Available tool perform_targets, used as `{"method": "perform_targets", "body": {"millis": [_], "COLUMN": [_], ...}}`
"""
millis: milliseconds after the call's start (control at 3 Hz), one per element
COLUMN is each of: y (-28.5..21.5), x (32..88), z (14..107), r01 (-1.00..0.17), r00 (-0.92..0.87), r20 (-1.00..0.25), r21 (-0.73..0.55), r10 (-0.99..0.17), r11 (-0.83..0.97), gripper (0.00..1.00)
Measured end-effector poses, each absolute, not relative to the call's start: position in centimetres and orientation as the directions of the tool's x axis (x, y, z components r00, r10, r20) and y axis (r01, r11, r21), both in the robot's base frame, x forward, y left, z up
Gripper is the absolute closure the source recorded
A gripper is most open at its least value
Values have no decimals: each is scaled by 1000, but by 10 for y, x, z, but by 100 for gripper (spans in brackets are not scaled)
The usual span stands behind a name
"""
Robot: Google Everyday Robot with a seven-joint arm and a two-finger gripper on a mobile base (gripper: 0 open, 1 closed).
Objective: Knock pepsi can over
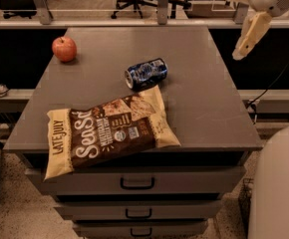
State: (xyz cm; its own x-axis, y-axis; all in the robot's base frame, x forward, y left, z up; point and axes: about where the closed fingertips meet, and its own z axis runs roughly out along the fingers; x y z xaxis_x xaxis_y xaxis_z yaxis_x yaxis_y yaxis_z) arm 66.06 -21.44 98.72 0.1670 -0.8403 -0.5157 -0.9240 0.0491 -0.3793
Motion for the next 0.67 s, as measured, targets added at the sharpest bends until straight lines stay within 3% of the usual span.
{"method": "perform_targets", "body": {"millis": [333,667], "y": [-213,-203], "x": [635,638], "z": [1024,1034], "r01": [-925,-921], "r00": [167,180], "r20": [-696,-733], "r21": [-356,-359], "r10": [-699,-656], "r11": [134,149], "gripper": [0,0]}}
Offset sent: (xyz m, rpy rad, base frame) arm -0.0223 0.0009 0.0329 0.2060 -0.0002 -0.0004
